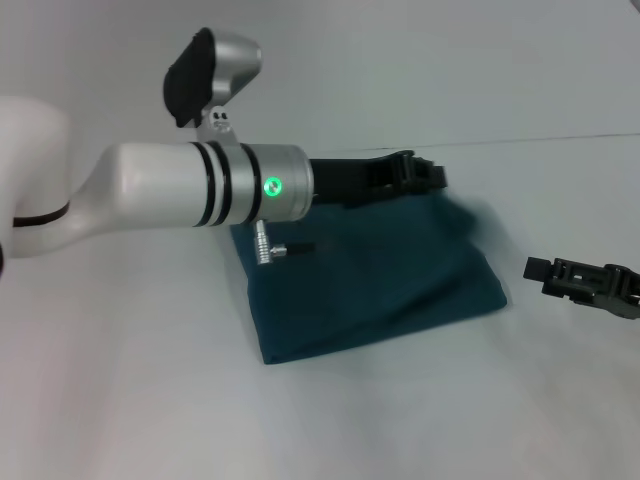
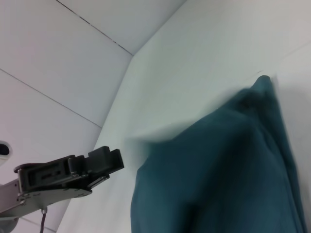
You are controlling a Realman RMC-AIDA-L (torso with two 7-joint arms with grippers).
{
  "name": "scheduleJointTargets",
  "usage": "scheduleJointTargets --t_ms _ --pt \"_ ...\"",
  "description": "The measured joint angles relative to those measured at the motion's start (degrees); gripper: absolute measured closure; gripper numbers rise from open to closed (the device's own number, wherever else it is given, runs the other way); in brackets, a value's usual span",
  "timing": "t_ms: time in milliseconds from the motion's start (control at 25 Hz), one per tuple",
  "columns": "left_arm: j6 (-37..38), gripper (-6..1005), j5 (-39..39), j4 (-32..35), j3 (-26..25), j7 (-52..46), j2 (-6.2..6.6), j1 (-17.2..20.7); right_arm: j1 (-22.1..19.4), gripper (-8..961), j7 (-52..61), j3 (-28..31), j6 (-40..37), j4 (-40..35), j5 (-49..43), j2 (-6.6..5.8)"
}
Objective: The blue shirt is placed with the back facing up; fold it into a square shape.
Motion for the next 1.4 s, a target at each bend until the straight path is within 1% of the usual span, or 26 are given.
scheduleJointTargets --t_ms 40,80,160,280,440,520,600,640,720,800,920,1000,1040,1080,1120,1160,1400 --pt "-0.3 923 -1.0 -0.2 1.6 0.2 -0.02 -0.5 -0.1 162 0.0 0.0 0.0 0.0 0.0 0.0" --pt "-0.3 888 -1.2 -0.1 2.2 0.2 -0.03 -0.7 -0.1 162 0.0 0.0 0.0 0.0 0.0 -0.01" --pt "0.0 802 -1.7 0.1 2.4 0.2 -0.02 -0.7 -0.2 162 0.0 0.0 0.1 0.0 0.0 -0.03" --pt "2.4 674 -3.3 0.9 2.4 0.6 0.23 0.0 -0.2 162 0.0 -0.1 0.1 0.0 0.0 -0.08" --pt "7.4 541 -4.6 6.8 1.7 0.4 0.58 5.4 -0.1 162 0.2 -0.3 0.0 0.0 0.0 -0.36" --pt "9.2 474 -5.0 10.0 0.8 -1.4 0.9 9.4 0.2 162 0.6 -0.7 0.0 0.0 0.0 -0.68" --pt "10.8 378 -5.2 11.3 0.5 -3.0 1.57 12.0 0.4 162 1.3 -1.6 0.1 -0.1 0.0 -1.07" --pt "12.6 330 -5.3 11.7 0.1 -4.3 2.52 13.8 0.6 162 1.8 -2.0 0.3 -0.2 -0.1 -1.32" --pt "16.1 234 -5.3 11.6 -1.1 -5.8 3.89 16.2 1.2 162 3.1 -2.4 0.5 -0.4 -1.0 -1.93" --pt "19.2 211 -5.2 11.4 -2.7 -6.2 4.69 18.1 2.0 162 4.7 -2.5 0.7 -0.6 -2.7 -2.47" --pt "22.7 176 -3.9 11.3 -5.7 -7.0 5.26 21.0 3.9 162 7.6 -2.6 0.8 -0.8 -5.7 -3.49" --pt "23.2 153 -1.5 11.3 -7.0 -8.5 5.32 22.5 5.7 162 10.8 -2.6 0.9 -1.2 -8.1 -4.59" --pt "23.2 142 -0.3 11.3 -7.6 -9.2 5.31 23.0 6.2 162 11.9 -2.6 1.0 -1.4 -8.8 -4.9" --pt "23.0 130 0.9 11.3 -8.1 -9.8 5.24 23.4 7.9 162 15.6 -2.6 1.3 -2.2 -10.9 -5.92" --pt "22.7 119 1.8 11.1 -8.5 -10.2 5.15 23.7 7.9 162 15.6 -2.6 1.3 -2.2 -10.9 -5.92" --pt "22.5 107 2.4 10.8 -8.9 -10.5 5.04 24.0 8.8 162 17.5 -2.6 1.5 -2.7 -12.0 -6.4" --pt "20.0 107 4.0 6.9 -9.3 -10.4 4.81 24.7 13.3 162 25.3 -2.6 1.8 -4.1 -17.5 -9.63"
